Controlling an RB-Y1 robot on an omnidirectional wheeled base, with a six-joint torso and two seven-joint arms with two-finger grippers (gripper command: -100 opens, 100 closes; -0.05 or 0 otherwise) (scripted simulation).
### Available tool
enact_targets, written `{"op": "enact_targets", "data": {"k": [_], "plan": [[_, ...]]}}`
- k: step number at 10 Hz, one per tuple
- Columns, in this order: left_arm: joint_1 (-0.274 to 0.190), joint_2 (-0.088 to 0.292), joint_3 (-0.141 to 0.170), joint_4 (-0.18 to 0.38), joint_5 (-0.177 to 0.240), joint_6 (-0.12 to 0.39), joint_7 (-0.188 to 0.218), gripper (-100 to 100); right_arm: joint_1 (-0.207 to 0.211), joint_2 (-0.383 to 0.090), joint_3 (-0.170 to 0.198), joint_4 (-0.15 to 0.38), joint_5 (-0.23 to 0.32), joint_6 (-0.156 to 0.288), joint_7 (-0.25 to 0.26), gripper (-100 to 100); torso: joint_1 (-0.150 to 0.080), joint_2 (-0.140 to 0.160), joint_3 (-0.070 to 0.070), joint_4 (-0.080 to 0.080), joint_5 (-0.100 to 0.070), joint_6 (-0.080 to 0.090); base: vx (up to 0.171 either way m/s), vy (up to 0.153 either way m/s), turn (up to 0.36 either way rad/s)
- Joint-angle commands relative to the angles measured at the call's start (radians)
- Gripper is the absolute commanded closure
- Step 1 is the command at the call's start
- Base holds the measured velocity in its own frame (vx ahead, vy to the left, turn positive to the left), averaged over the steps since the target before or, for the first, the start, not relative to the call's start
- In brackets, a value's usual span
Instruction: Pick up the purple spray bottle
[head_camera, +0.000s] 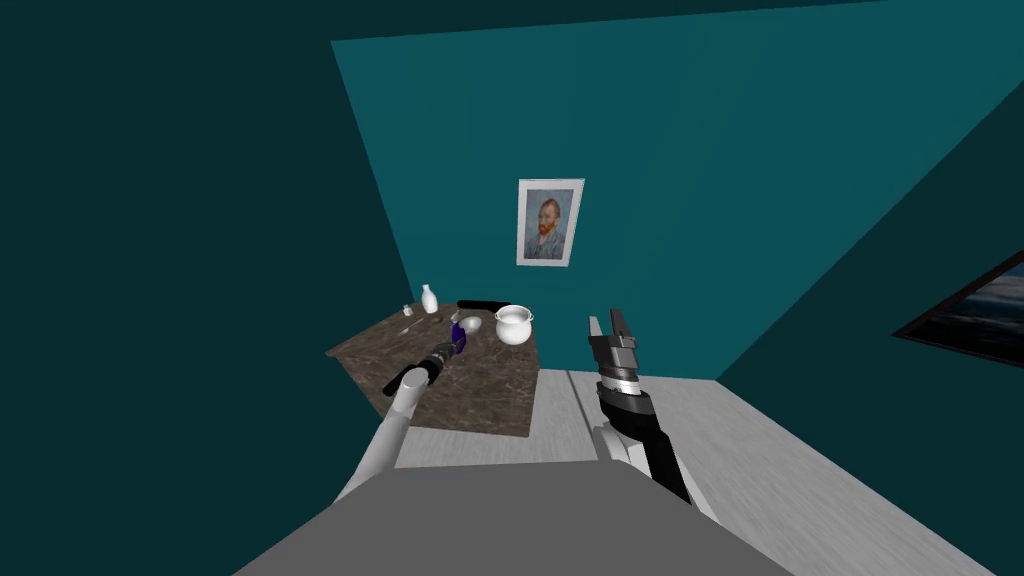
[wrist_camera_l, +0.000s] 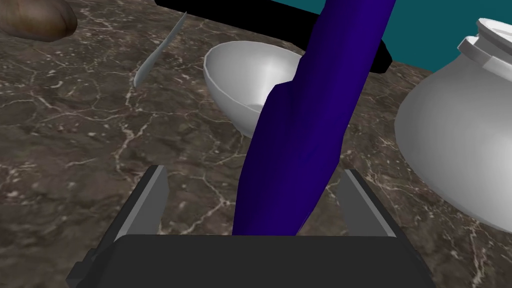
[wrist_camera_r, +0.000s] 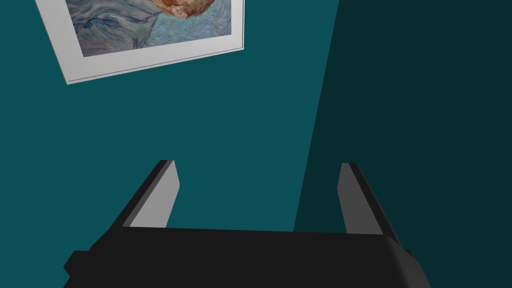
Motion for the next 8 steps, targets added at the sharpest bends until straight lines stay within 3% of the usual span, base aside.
{"op": "enact_targets", "data": {"k": [1, 4, 5, 7, 8], "plan": [[-0.05, -0.008, -0.047, 0.05, -0.05, -0.05, 0.021, -100, 0.0, 0.0, 0.0, 0.0, 0.0, 0.0, 0.0, 0, 0.0, 0.0, 0.0, 0.0, 0.0, 0.0, -0.089, 0.049, 0.183], [-0.13, -0.008, -0.047, 0.144, -0.05, -0.059, 0.021, -100, 0.0, 0.0, 0.0, 0.0, 0.0, 0.0, 0.0, 0, 0.003, 0.004, 0.002, 0.001, 0.001, 0.0, -0.053, 0.046, 0.018], [-0.163, -0.019, -0.092, 0.181, -0.087, -0.116, 0.048, -100, 0.0, 0.0, 0.0, 0.0, 0.0, 0.0, 0.0, 0, 0.002, 0.001, 0.001, 0.0, 0.0, 0.0, -0.082, 0.086, 0.151], [-0.226, -0.019, -0.092, 0.259, -0.102, -0.116, 0.048, -100, 0.0, 0.0, 0.0, 0.0, 0.0, 0.0, 0.0, 0, 0.006, 0.005, 0.003, 0.001, 0.001, 0.0, -0.074, 0.064, 0.053], [-0.25, -0.019, -0.092, 0.27, -0.105, -0.116, 0.048, -100, 0.0, 0.0, 0.0, 0.0, 0.0, 0.0, 0.0, 0, 0.003, 0.004, 0.002, 0.001, 0.001, 0.0, -0.01, -0.001, -0.013]]}}
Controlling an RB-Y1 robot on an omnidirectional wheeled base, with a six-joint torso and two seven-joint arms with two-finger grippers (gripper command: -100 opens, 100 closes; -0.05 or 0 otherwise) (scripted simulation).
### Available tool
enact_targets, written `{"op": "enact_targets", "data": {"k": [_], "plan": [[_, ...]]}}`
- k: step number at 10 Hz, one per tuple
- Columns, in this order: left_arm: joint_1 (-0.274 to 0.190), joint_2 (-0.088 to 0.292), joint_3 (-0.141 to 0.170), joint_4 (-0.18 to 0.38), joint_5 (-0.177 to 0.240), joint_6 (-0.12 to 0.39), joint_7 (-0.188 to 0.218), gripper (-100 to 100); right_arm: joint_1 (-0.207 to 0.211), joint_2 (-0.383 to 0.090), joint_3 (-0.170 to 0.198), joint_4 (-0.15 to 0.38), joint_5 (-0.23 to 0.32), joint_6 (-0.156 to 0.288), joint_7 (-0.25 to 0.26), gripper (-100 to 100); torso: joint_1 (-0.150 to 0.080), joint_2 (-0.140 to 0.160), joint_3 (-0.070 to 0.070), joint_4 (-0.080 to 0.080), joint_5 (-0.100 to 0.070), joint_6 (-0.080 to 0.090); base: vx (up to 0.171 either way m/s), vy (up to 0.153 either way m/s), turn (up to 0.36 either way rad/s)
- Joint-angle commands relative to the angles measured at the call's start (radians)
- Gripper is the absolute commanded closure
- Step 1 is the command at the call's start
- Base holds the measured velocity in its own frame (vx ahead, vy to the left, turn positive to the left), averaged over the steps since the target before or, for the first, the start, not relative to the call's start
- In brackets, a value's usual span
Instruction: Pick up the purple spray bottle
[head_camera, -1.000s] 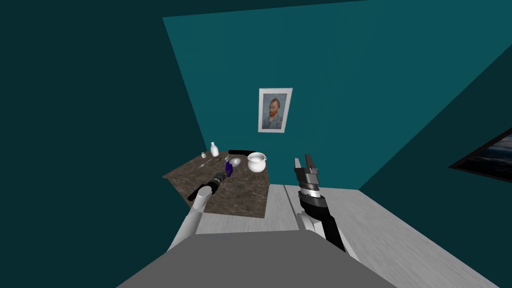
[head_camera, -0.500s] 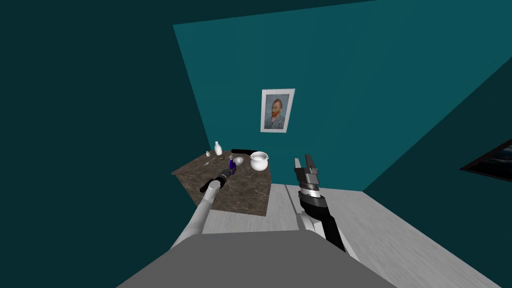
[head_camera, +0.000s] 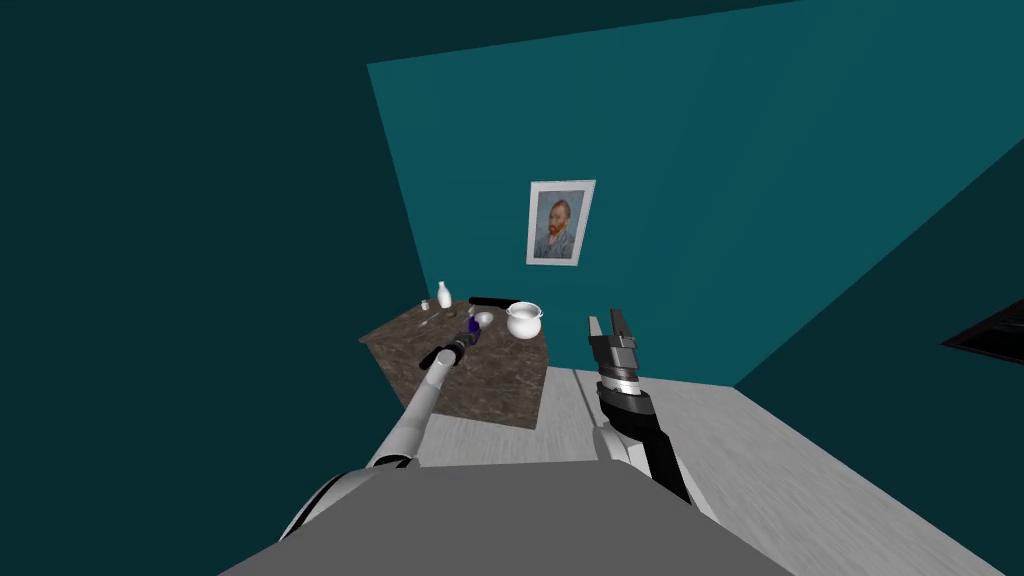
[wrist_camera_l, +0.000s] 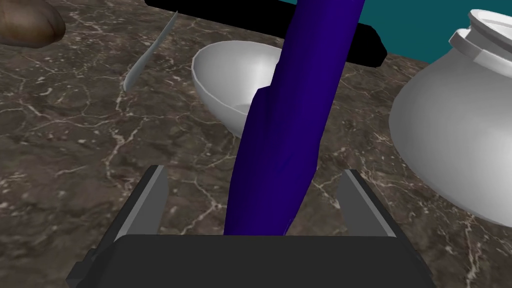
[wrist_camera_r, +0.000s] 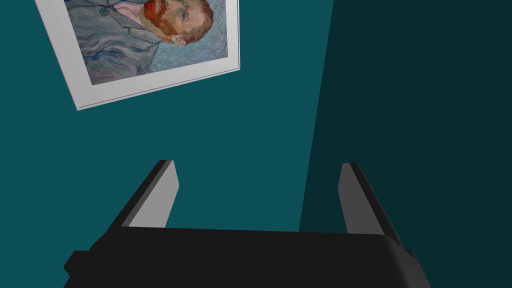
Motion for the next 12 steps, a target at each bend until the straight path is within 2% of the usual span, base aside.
{"op": "enact_targets", "data": {"k": [1, 4, 5, 6, 8, 9, 10, 11, 12], "plan": [[-0.05, -0.009, -0.049, 0.05, -0.05, -0.05, 0.024, -100, 0.0, 0.0, 0.0, 0.0, 0.0, 0.0, 0.0, 0, 0.0, 0.0, 0.0, 0.0, 0.0, 0.0, -0.089, 0.067, 0.179], [-0.138, -0.009, -0.049, 0.137, -0.053, -0.059, 0.024, -100, 0.0, 0.0, 0.0, 0.0, 0.0, 0.0, 0.0, 0, 0.002, 0.002, 0.001, 0.0, 0.001, 0.0, -0.046, 0.042, 0.02], [-0.138, -0.009, -0.049, 0.142, -0.053, -0.059, 0.024, -100, 0.0, 0.0, 0.0, 0.0, 0.0, 0.0, 0.0, 0, 0.0, 0.0, 0.0, 0.0, 0.0, 0.0, 0.007, -0.008, 0.001], [-0.183, -0.02, -0.094, 0.183, -0.102, -0.109, 0.051, -100, 0.0, 0.0, 0.0, 0.0, 0.0, 0.0, 0.0, 0, -0.001, -0.001, -0.001, 0.0, 0.0, 0.0, -0.095, 0.061, 0.198], [-0.257, -0.02, -0.094, 0.261, -0.108, -0.116, 0.051, -100, 0.0, 0.0, 0.0, 0.0, 0.0, 0.0, 0.0, 0, 0.004, 0.005, 0.003, 0.001, 0.001, 0.0, -0.076, 0.061, 0.028], [-0.257, -0.02, -0.094, 0.267, -0.108, -0.116, 0.051, -100, 0.0, 0.0, 0.0, 0.0, 0.0, 0.0, 0.0, 0, 0.002, 0.002, 0.001, 0.0, 0.001, 0.0, 0.001, 0.018, -0.018], [-0.299, -0.03, -0.138, 0.303, -0.164, -0.164, 0.077, -100, 0.0, 0.0, 0.0, 0.0, 0.0, 0.0, 0.0, 0, 0.001, 0.0, 0.0, 0.0, 0.0, 0.0, -0.064, 0.078, 0.205], [-0.338, -0.03, -0.139, 0.348, -0.164, -0.173, 0.077, -100, 0.0, 0.0, 0.0, 0.0, 0.0, 0.0, 0.0, 0, 0.004, 0.002, 0.001, 0.0, 0.001, -0.001, -0.084, 0.095, 0.081], [-0.365, -0.03, -0.139, 0.358, -0.164, -0.173, 0.077, -100, 0.0, 0.0, 0.0, 0.0, 0.0, 0.0, 0.0, 0, 0.005, 0.003, 0.002, 0.001, 0.001, 0.0, -0.046, 0.044, -0.038]]}}
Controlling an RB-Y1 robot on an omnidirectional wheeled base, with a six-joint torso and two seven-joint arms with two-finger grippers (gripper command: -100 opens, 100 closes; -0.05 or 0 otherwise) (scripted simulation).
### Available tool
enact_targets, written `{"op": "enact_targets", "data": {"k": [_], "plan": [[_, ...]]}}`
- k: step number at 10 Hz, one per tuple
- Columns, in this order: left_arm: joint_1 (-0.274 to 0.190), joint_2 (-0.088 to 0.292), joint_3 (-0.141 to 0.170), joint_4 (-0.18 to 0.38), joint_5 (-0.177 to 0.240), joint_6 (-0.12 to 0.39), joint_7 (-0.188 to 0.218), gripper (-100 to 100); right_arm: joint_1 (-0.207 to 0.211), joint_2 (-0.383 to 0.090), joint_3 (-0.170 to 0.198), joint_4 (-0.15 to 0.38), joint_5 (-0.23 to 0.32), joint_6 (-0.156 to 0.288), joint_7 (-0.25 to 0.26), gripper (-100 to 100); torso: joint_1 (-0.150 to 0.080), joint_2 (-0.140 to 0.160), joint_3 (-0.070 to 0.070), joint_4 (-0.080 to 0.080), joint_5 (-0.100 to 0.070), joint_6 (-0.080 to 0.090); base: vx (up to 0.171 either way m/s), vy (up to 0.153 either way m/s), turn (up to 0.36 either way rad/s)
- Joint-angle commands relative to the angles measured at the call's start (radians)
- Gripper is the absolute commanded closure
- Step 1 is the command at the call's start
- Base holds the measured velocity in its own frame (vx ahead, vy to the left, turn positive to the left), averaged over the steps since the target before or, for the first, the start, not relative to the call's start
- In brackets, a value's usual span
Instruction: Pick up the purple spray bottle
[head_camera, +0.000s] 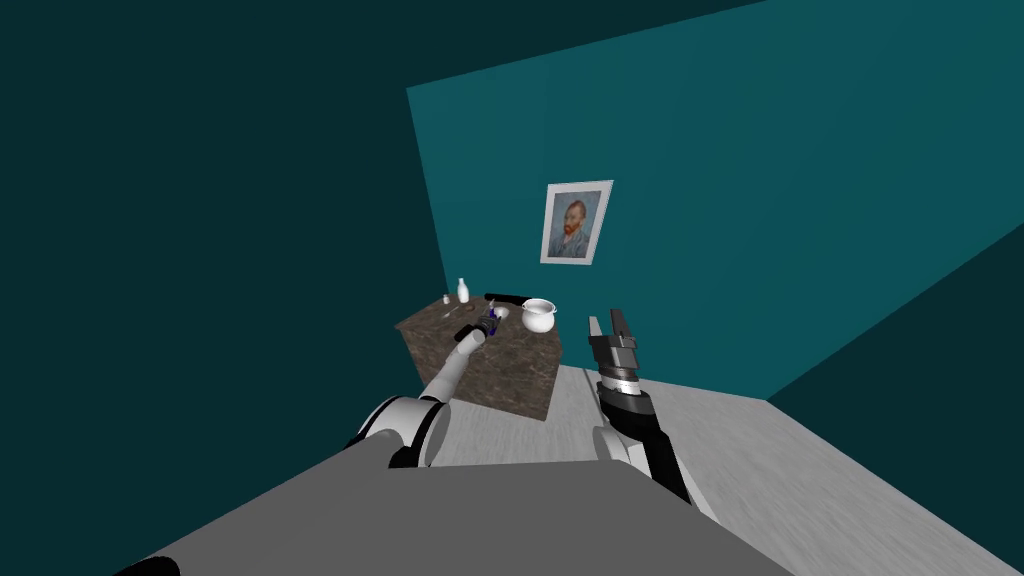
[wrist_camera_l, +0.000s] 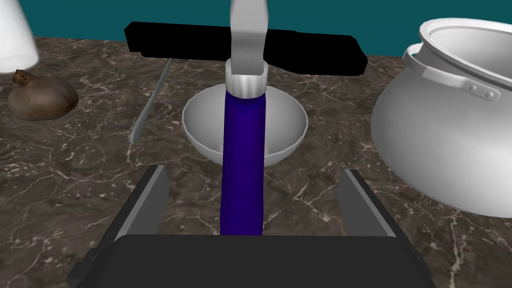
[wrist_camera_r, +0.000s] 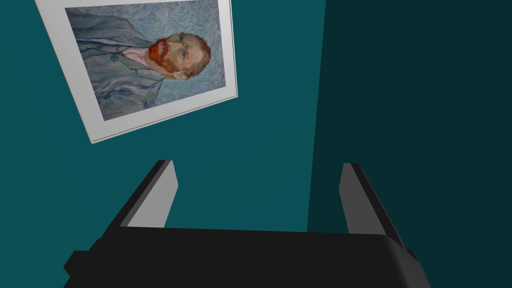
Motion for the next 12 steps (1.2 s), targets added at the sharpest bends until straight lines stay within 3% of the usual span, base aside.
{"op": "enact_targets", "data": {"k": [1, 2, 3, 7, 8, 9, 10, 12], "plan": [[-0.032, 0.013, -0.028, 0.05, 0.026, -0.019, 0.002, -100, 0.0, 0.0, 0.0, 0.0, 0.0, 0.0, 0.0, 0, 0.0, 0.0, 0.0, 0.0, 0.0, 0.0, -0.012, 0.004, -0.012], [-0.02, 0.01, -0.022, 0.031, 0.019, -0.014, 0.002, -100, 0.0, 0.0, 0.0, 0.0, 0.0, 0.0, 0.0, 0, -0.002, -0.002, -0.001, -0.001, 0.0, 0.0, 0.0, 0.0, 0.0], [-0.022, 0.01, -0.024, 0.034, 0.021, -0.016, 0.002, 100, 0.0, 0.0, 0.0, 0.0, 0.0, 0.0, 0.0, 0, -0.003, -0.003, -0.002, -0.001, -0.001, 0.0, 0.0, 0.0, 0.0], [-0.022, 0.01, -0.023, 0.034, 0.021, -0.016, 0.002, 100, 0.0, 0.0, 0.0, 0.0, 0.0, 0.0, 0.0, 0, -0.004, -0.004, -0.003, -0.002, -0.001, 0.0, 0.0, 0.001, 0.003], [-0.022, 0.01, -0.023, 0.034, 0.021, -0.016, 0.002, 0, 0.0, 0.0, 0.0, 0.0, 0.0, 0.0, 0.0, 0, -0.004, -0.004, -0.003, -0.001, -0.001, 0.0, 0.0, 0.0, 0.0], [0.028, 0.024, 0.017, -0.016, 0.071, 0.034, -0.024, 100, 0.0, 0.0, 0.0, 0.0, 0.0, 0.0, 0.0, 0, -0.004, -0.004, -0.003, -0.001, -0.001, 0.0, 0.077, -0.084, -0.179], [0.068, 0.024, 0.017, -0.068, 0.056, 0.038, -0.024, 100, 0.0, 0.0, 0.0, 0.0, 0.0, 0.0, 0.0, 0, -0.008, -0.008, -0.005, -0.003, -0.001, 0.0, 0.113, -0.106, -0.072], [0.087, 0.024, 0.017, -0.068, 0.081, 0.038, -0.024, 100, 0.0, 0.0, 0.0, 0.0, 0.0, 0.0, 0.0, 0, -0.008, -0.013, -0.01, -0.007, -0.001, 0.001, 0.042, -0.039, 0.017]]}}
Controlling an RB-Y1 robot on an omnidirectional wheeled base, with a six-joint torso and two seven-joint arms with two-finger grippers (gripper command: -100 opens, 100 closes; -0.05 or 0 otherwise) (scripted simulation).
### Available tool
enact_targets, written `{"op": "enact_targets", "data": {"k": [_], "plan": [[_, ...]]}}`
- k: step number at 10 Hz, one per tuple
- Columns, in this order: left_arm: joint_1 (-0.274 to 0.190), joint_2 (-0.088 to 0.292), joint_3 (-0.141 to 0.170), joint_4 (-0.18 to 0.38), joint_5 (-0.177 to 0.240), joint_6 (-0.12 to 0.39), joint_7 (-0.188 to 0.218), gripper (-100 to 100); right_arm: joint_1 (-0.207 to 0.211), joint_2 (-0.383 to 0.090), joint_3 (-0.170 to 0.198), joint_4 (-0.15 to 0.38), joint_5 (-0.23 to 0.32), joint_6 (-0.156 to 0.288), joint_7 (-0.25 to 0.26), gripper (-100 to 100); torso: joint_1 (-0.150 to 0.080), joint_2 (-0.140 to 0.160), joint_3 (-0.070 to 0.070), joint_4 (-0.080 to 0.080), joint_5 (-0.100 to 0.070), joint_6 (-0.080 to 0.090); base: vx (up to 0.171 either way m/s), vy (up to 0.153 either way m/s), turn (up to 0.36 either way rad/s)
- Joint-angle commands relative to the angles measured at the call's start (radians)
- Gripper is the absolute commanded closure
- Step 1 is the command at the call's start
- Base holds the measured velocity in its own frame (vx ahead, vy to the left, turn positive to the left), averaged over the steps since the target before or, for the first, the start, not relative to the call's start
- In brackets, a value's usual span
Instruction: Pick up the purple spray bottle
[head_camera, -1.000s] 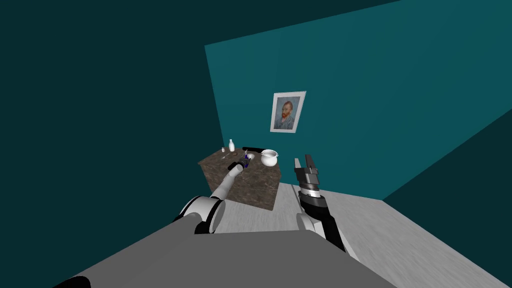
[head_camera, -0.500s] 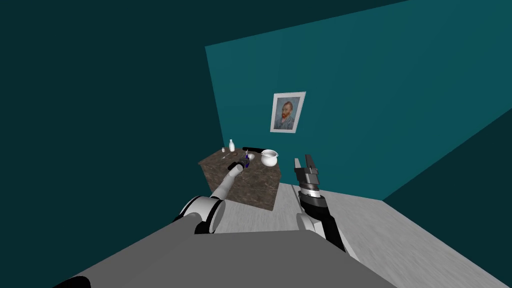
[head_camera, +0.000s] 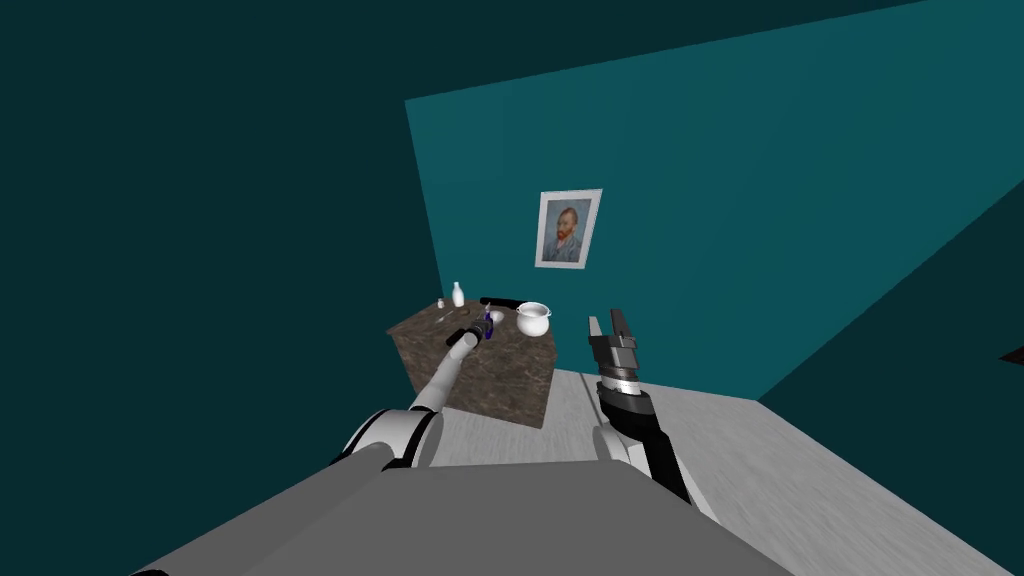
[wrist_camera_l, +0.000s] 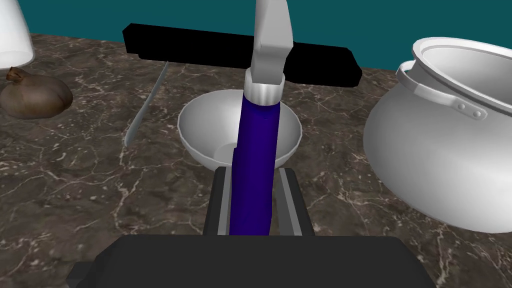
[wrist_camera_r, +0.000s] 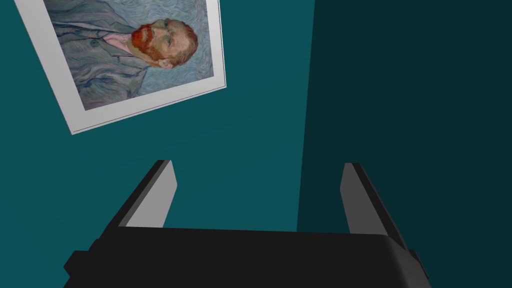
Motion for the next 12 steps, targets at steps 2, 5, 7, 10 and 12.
{"op": "enact_targets", "data": {"k": [2, 5, 7, 10, 12], "plan": [[0.071, 0.01, 0.032, -0.069, 0.077, 0.047, -0.028, 100, 0.0, 0.0, 0.0, 0.0, 0.0, 0.0, 0.0, 0, -0.003, -0.003, -0.002, -0.002, 0.0, 0.002, 0.069, -0.069, -0.135], [0.129, 0.01, 0.032, -0.117, 0.077, 0.047, -0.028, 100, 0.0, 0.0, 0.0, 0.0, 0.0, 0.0, 0.0, 0, 0.0, -0.007, -0.008, -0.009, 0.003, 0.001, 0.031, -0.016, 0.0], [0.195, 0.021, 0.077, -0.187, 0.133, 0.103, -0.055, 100, 0.0, 0.0, 0.0, 0.0, 0.0, 0.0, 0.0, 0, 0.002, -0.01, -0.012, -0.014, 0.004, 0.0, 0.08, -0.075, -0.12], [0.249, 0.021, 0.077, -0.242, 0.133, 0.103, -0.055, 100, 0.0, 0.0, 0.0, 0.0, 0.0, 0.0, 0.0, 0, 0.006, -0.015, -0.018, -0.021, 0.006, -0.001, 0.021, -0.017, 0.004], [0.314, 0.031, 0.123, -0.315, 0.188, 0.16, -0.081, 100, 0.0, 0.0, 0.0, 0.0, 0.0, 0.0, 0.0, 0, 0.005, -0.019, -0.02, -0.022, 0.007, -0.001, 0.097, -0.076, -0.124]]}}
